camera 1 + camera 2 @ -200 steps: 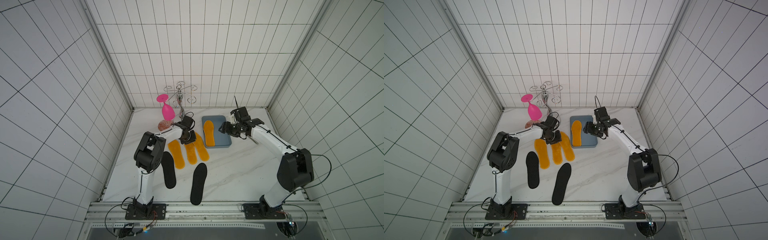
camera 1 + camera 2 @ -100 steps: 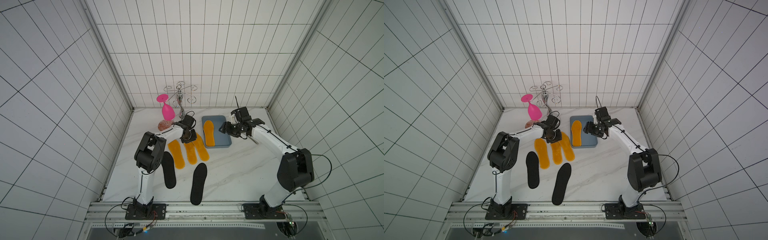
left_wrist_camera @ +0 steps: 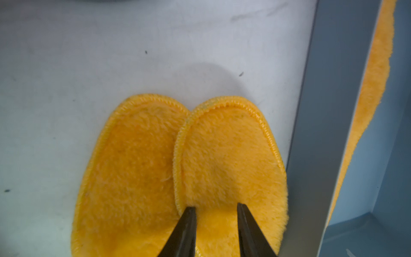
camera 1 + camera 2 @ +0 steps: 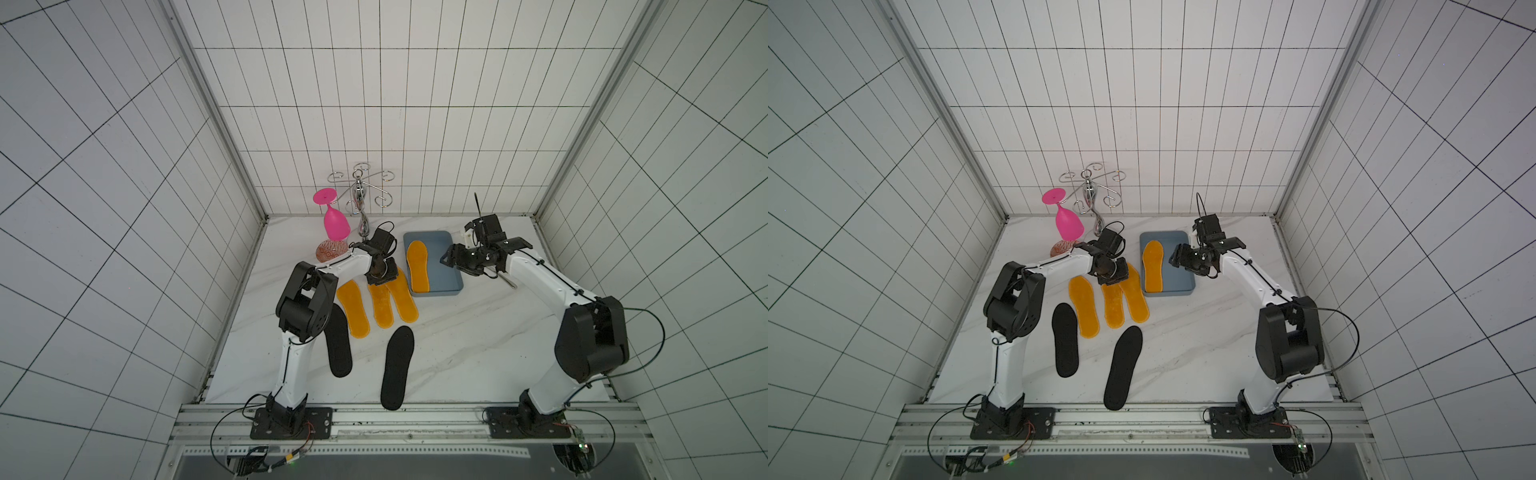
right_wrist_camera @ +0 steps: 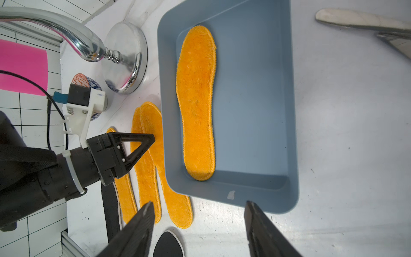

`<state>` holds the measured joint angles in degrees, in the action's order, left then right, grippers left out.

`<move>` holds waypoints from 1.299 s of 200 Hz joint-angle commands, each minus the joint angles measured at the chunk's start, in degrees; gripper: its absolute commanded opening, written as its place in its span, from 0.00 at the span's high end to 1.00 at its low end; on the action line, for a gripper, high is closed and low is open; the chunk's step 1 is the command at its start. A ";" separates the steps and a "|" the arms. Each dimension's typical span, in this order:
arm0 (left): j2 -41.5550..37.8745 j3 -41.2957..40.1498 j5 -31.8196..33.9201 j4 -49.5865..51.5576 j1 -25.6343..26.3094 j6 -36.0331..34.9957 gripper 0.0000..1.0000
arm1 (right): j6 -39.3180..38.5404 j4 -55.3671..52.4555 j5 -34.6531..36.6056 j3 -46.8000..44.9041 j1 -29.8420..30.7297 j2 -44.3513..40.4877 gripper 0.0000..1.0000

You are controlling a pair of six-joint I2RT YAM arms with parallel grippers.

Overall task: Put the insoles into the storage box
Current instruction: Pick up the insole from the center of the board.

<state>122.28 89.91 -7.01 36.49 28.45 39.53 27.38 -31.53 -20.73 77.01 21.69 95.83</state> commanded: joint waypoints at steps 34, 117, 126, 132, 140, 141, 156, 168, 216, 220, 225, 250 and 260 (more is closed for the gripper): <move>2.93 2.46 8.25 9.11 1.35 -5.10 0.62 | -1.27 0.24 -1.83 -0.81 -1.39 1.40 0.33; -0.49 6.33 12.96 12.87 1.20 -6.15 0.60 | -1.20 0.24 -3.34 -1.19 -2.18 1.71 0.33; -0.48 6.38 13.26 13.27 1.13 -6.22 0.59 | -1.21 0.24 -3.36 -1.38 -2.18 1.65 0.33; -0.55 6.34 13.44 13.55 1.09 -6.15 0.58 | -1.21 0.24 -3.37 -1.43 -2.20 1.60 0.33; -0.65 5.93 13.68 13.61 1.01 -6.22 0.57 | -1.31 0.24 -3.43 -1.58 -2.27 1.55 0.33; -0.69 5.91 13.77 13.61 1.00 -6.22 0.57 | -1.29 0.24 -3.43 -1.59 -2.22 1.55 0.33; -0.37 5.39 13.72 13.74 0.58 -6.05 0.57 | -1.34 0.24 -3.57 -1.77 -2.21 1.55 0.33; 0.01 5.05 13.13 13.60 0.27 -5.88 0.56 | -1.19 0.33 -3.77 -1.87 -2.18 1.62 0.33; 3.26 6.97 8.96 11.85 0.13 -5.30 0.56 | -1.16 0.42 -3.94 -1.87 -2.25 1.89 0.33; 3.50 6.94 8.78 11.81 0.12 -5.23 0.57 | -1.10 0.35 -3.93 -1.87 -2.24 1.75 0.33; 3.80 6.83 8.65 11.85 0.12 -5.17 0.57 | -1.12 0.39 -4.01 -1.87 -2.23 1.74 0.33; 4.84 6.46 8.42 11.74 0.19 -5.08 0.63 | -1.11 0.42 -3.92 -2.08 -2.21 1.75 0.33; 5.20 6.56 8.73 12.06 0.16 -5.16 0.65 | -1.10 0.41 -3.92 -2.03 -2.18 1.90 0.33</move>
<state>124.90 95.72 2.52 48.95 28.56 34.24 26.96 -31.16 -24.43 76.49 19.88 97.01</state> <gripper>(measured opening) 0.371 0.671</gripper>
